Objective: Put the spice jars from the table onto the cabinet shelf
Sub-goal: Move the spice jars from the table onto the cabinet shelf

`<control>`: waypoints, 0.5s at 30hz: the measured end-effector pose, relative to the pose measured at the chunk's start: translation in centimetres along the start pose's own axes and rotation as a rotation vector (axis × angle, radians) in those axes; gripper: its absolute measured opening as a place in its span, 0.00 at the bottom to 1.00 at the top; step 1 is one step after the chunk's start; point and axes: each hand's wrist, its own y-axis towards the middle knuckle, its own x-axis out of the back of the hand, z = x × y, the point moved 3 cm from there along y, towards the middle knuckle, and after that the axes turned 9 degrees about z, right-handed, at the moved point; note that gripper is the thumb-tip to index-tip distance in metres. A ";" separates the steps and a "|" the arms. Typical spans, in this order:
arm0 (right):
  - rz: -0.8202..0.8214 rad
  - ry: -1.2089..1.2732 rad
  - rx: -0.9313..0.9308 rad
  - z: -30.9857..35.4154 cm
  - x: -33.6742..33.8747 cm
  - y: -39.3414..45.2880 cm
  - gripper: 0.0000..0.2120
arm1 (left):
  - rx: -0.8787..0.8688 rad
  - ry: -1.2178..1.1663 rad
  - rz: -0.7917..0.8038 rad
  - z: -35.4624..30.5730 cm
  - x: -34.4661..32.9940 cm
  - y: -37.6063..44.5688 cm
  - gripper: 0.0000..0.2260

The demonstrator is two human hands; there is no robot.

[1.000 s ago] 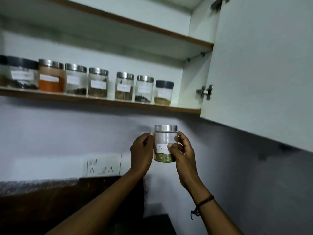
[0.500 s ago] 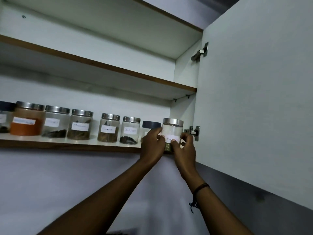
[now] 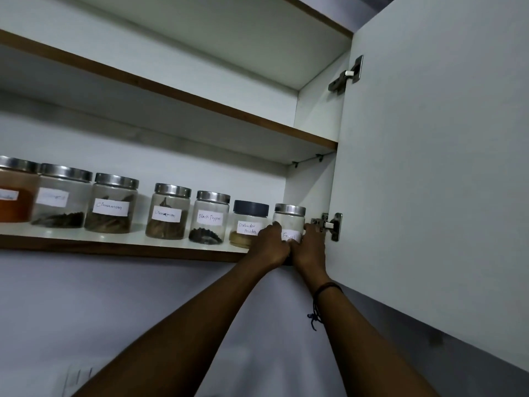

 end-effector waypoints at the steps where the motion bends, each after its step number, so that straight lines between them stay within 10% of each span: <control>1: 0.017 -0.019 -0.004 -0.1 -0.3 0.2 0.14 | 0.009 0.015 0.021 0.0 0.0 0.2 0.15; 15: 0.078 -0.137 0.411 5.6 5.5 -7.2 0.11 | -0.248 -0.340 -0.048 -4.1 1.2 -4.4 0.20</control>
